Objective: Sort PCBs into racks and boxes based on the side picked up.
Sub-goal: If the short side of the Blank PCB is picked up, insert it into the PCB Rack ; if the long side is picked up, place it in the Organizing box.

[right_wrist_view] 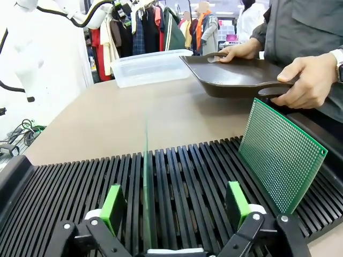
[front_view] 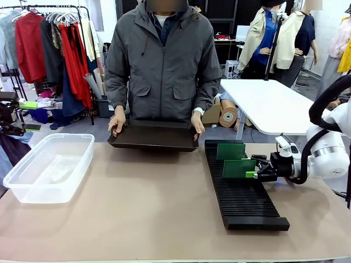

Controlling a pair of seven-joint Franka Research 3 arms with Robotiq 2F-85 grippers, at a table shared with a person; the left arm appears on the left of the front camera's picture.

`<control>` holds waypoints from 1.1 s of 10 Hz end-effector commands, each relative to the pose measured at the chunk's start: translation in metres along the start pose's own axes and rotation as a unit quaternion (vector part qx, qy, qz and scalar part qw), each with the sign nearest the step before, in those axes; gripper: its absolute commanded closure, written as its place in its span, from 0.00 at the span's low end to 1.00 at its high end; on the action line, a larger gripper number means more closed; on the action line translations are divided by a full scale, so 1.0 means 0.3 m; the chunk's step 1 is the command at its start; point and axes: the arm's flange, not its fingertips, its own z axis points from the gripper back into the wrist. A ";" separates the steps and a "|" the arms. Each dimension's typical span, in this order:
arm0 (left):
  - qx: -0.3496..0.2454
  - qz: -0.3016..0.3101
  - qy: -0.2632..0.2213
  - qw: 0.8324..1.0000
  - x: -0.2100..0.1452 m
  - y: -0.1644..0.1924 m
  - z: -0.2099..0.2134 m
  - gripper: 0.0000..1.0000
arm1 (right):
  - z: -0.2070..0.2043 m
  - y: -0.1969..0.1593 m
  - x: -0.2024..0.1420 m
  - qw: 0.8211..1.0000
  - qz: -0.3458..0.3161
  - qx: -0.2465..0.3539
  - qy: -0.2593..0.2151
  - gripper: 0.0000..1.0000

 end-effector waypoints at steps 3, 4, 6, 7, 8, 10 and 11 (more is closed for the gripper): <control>0.001 0.005 0.000 1.000 0.000 -0.005 0.002 0.00 | -0.001 -0.003 0.006 1.000 0.002 -0.002 0.003 0.00; 0.001 0.005 0.000 1.000 0.000 -0.005 0.002 0.00 | -0.001 -0.003 0.006 1.000 0.002 -0.002 0.003 0.00; 0.001 0.005 0.000 1.000 0.000 -0.005 0.002 0.00 | -0.001 -0.003 0.006 1.000 0.002 -0.002 0.003 0.00; 0.001 0.005 0.000 1.000 0.000 -0.005 0.002 0.00 | -0.001 -0.003 0.006 1.000 0.002 -0.002 0.003 0.00; 0.001 0.005 0.000 1.000 0.000 -0.005 0.002 0.00 | -0.001 -0.003 0.006 1.000 0.002 -0.002 0.003 0.00; 0.001 0.005 0.000 1.000 0.000 -0.005 0.002 0.00 | 0.008 0.006 0.054 1.000 0.006 -0.003 -0.004 0.00; 0.001 0.005 0.000 1.000 0.000 -0.005 0.002 0.00 | 0.009 0.016 0.097 1.000 0.008 0.001 -0.019 0.00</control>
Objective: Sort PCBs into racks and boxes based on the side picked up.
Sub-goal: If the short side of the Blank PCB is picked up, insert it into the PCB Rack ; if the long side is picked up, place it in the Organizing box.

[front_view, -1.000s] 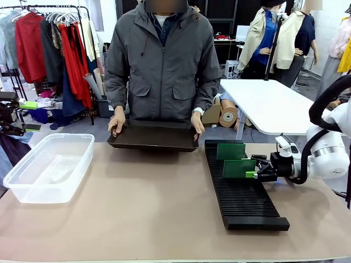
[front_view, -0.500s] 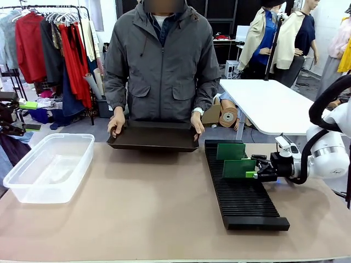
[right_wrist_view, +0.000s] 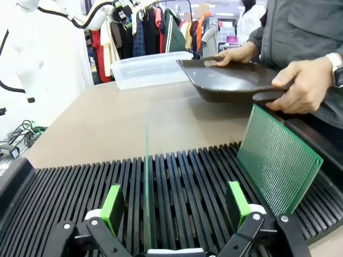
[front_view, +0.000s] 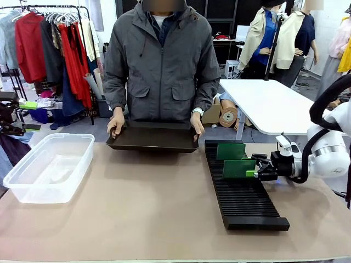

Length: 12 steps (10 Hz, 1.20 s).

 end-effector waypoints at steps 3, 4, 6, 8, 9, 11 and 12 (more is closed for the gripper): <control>0.001 0.005 0.000 1.000 0.000 -0.005 0.003 0.00 | -0.002 0.054 0.180 0.999 0.003 0.009 -0.031 0.00; 0.001 0.005 0.000 1.000 0.000 -0.005 0.003 0.00 | -0.005 0.073 0.215 0.999 0.001 0.009 -0.033 0.00; 0.001 0.005 0.000 1.000 0.000 -0.005 0.003 0.00 | -0.005 0.140 0.301 0.999 -0.031 0.010 -0.039 0.00; 0.001 0.005 0.000 1.000 0.000 -0.005 0.003 0.00 | -0.015 0.242 0.386 0.993 -0.118 0.020 -0.024 0.00; 0.001 0.005 0.000 1.000 0.000 -0.005 0.003 0.00 | -0.022 0.289 0.420 0.986 -0.167 0.026 -0.012 0.00; 0.001 0.005 0.000 1.000 0.000 -0.005 0.003 0.00 | -0.033 0.366 0.481 0.966 -0.257 0.022 0.001 0.00; 0.001 0.005 0.000 1.000 0.000 -0.005 0.003 0.00 | -0.042 0.400 0.504 0.954 -0.298 0.014 0.014 0.00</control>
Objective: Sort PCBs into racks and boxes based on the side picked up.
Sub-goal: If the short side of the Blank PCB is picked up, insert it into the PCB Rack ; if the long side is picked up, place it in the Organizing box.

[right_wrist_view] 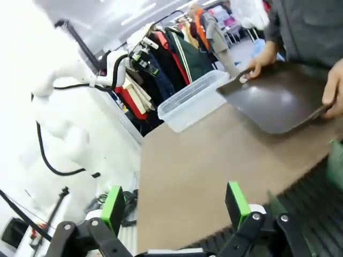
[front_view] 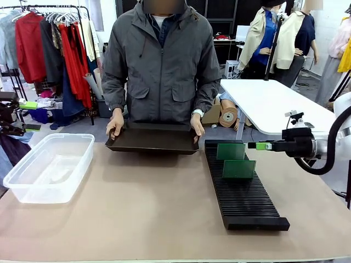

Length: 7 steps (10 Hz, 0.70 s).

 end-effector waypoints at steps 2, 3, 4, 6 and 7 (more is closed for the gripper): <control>0.001 0.005 0.000 1.000 0.000 -0.006 0.003 0.00 | -0.044 0.130 0.031 0.988 -0.148 -0.029 0.039 0.00; 0.001 0.005 0.000 1.000 0.000 -0.006 0.003 0.00 | -0.056 0.174 0.034 0.979 -0.198 -0.024 0.040 0.00; 0.001 0.005 0.000 1.000 0.000 -0.006 0.003 0.00 | -0.067 0.217 0.048 0.975 -0.217 -0.031 0.047 0.00; 0.001 0.005 0.000 1.000 0.000 -0.006 0.003 0.00 | -0.078 0.284 0.094 0.969 -0.241 -0.037 0.047 0.00; 0.001 0.005 0.000 1.000 0.000 -0.006 0.003 0.00 | -0.076 0.306 0.121 0.965 -0.258 -0.034 0.045 0.00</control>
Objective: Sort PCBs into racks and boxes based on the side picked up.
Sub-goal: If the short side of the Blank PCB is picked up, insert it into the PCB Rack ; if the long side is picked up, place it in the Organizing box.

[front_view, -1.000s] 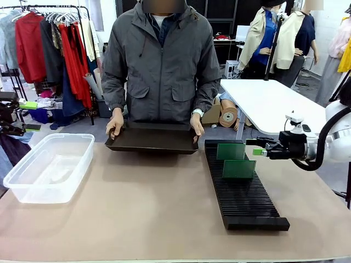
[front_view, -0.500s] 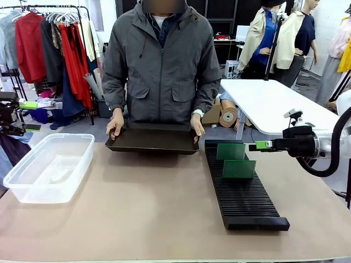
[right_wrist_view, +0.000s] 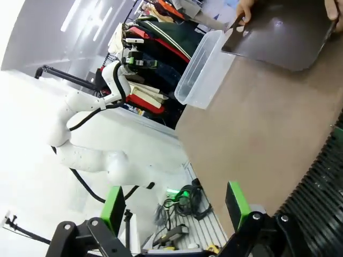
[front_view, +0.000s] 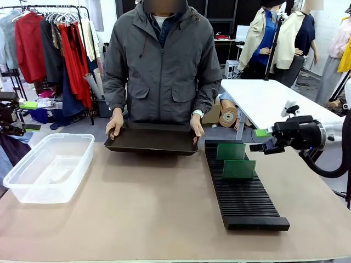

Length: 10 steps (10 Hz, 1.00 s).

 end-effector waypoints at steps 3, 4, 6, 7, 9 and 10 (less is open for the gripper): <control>0.001 0.005 0.000 1.000 0.000 -0.006 0.003 0.00 | 0.003 0.101 0.045 0.999 -0.043 0.009 0.000 0.00; 0.001 0.005 0.000 1.000 0.000 -0.006 0.003 0.00 | 0.000 0.107 0.050 0.999 -0.033 0.009 -0.001 0.00; 0.001 0.005 0.000 1.000 0.000 -0.006 0.003 0.00 | 0.007 0.084 0.027 0.999 -0.031 0.005 0.001 0.00; 0.001 0.005 0.000 1.000 0.000 -0.006 0.003 0.00 | 0.007 0.084 0.027 0.999 -0.031 0.005 0.001 0.00; 0.001 0.005 0.000 1.000 0.000 -0.006 0.003 0.00 | 0.007 0.084 0.027 0.999 -0.031 0.005 0.001 0.00; 0.001 0.005 0.000 1.000 0.000 -0.006 0.003 0.00 | 0.007 0.084 0.027 0.999 -0.031 0.005 0.001 0.00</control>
